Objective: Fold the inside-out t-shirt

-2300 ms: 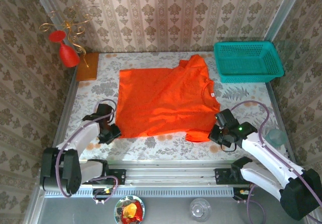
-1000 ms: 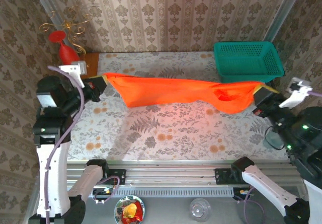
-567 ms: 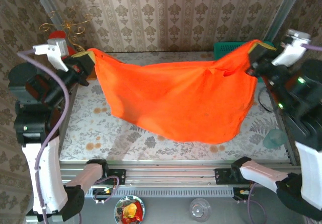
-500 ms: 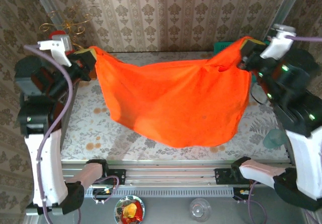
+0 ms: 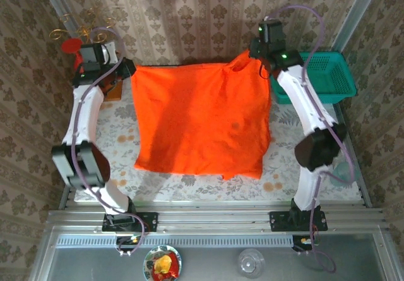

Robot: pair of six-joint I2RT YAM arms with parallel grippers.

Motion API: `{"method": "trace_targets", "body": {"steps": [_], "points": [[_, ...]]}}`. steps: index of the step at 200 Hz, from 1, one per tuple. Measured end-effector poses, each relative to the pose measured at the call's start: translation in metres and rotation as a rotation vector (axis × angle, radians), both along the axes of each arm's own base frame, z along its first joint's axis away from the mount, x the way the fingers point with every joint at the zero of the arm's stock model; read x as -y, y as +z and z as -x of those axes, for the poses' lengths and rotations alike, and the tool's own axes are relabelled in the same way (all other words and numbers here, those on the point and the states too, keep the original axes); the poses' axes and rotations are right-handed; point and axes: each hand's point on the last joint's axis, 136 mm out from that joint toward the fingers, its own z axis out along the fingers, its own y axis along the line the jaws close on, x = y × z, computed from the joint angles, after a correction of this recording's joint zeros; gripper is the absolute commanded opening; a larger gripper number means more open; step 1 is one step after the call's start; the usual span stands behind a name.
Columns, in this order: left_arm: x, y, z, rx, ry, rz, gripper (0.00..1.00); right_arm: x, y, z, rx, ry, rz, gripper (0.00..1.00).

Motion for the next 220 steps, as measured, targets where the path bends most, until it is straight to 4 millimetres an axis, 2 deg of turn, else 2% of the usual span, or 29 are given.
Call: {"method": "trace_targets", "body": {"steps": [15, 30, 40, 55, 83, 101, 123, 142, 158, 181, 199, 220], "points": [[-0.005, -0.031, -0.022, -0.067, 0.011, -0.015, 0.43, -0.003, -0.023, -0.018, -0.056, -0.004, -0.008, 0.55], [-0.007, -0.052, -0.029, -0.117, 0.015, -0.027, 0.46, -0.007, -0.037, -0.021, -0.109, 0.008, -0.019, 0.56], [-0.006, -0.058, -0.026, -0.138, 0.013, -0.032, 0.46, -0.01, -0.045, -0.016, -0.148, 0.023, -0.029, 0.56], [-0.001, -0.056, -0.018, -0.136, 0.003, -0.03, 0.46, -0.017, -0.048, -0.008, -0.176, 0.054, -0.051, 0.56], [0.021, -0.053, 0.018, -0.143, -0.046, -0.018, 0.45, -0.031, -0.069, 0.021, -0.266, 0.121, -0.116, 0.56], [0.044, -0.066, 0.049, -0.174, -0.099, -0.016, 0.44, -0.041, -0.096, 0.044, -0.349, 0.158, -0.173, 0.57], [0.075, -0.108, 0.091, -0.272, -0.167, -0.01, 0.43, -0.051, -0.136, 0.061, -0.447, 0.181, -0.239, 0.58], [0.085, -0.155, 0.121, -0.39, -0.184, -0.008, 0.42, -0.06, -0.169, 0.069, -0.523, 0.189, -0.294, 0.6], [0.083, -0.19, 0.144, -0.484, -0.173, -0.013, 0.41, -0.068, -0.184, 0.063, -0.541, 0.196, -0.34, 0.61], [0.079, -0.22, 0.168, -0.565, -0.153, -0.016, 0.42, -0.08, -0.206, 0.044, -0.541, 0.195, -0.407, 0.63], [0.077, -0.229, 0.181, -0.586, -0.144, -0.017, 0.42, -0.088, -0.224, 0.025, -0.534, 0.177, -0.46, 0.67], [0.079, -0.225, 0.188, -0.57, -0.145, -0.02, 0.42, -0.097, -0.239, -0.002, -0.516, 0.158, -0.51, 0.72]]}}
